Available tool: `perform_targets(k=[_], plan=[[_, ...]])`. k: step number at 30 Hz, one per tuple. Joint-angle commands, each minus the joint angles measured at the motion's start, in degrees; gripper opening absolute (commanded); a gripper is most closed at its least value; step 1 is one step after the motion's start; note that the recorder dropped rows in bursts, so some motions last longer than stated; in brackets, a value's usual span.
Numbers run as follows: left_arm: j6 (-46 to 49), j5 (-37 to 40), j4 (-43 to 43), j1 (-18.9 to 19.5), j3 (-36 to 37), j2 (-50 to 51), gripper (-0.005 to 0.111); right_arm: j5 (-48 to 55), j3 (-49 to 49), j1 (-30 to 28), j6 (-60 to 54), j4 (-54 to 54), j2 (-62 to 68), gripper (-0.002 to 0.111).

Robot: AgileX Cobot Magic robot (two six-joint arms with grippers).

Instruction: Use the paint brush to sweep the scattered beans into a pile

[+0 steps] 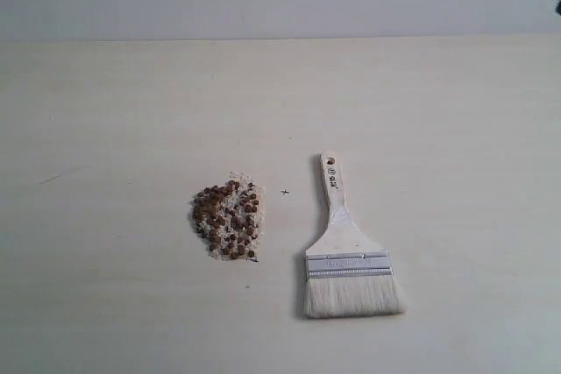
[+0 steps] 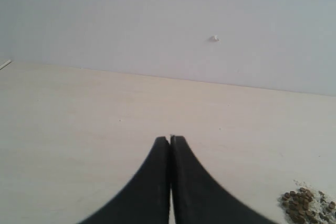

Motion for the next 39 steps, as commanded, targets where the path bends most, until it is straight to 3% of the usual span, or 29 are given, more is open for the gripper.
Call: perform_targets(k=[1, 12, 27, 39], plan=[[-0.3, 0.0, 0.0, -0.3, 0.1, -0.4, 0.0, 1.7, 4.3, -0.4, -1.0, 0.0, -10.2, 0.0], [-0.3, 0.0, 0.0, -0.3, 0.1, -0.4, 0.0, 1.1, 5.9, -0.4, -0.9, 0.0, -22.0, 0.0], [-0.3, 0.0, 0.0, -0.3, 0.1, -0.4, 0.0, 4.1, 5.9, -0.4, -4.3, 0.0, -24.3, 0.0], [-0.3, 0.0, 0.0, -0.3, 0.1, -0.4, 0.0, 2.9, 10.7, -4.3, -9.8, 0.0, -45.9, 0.0]])
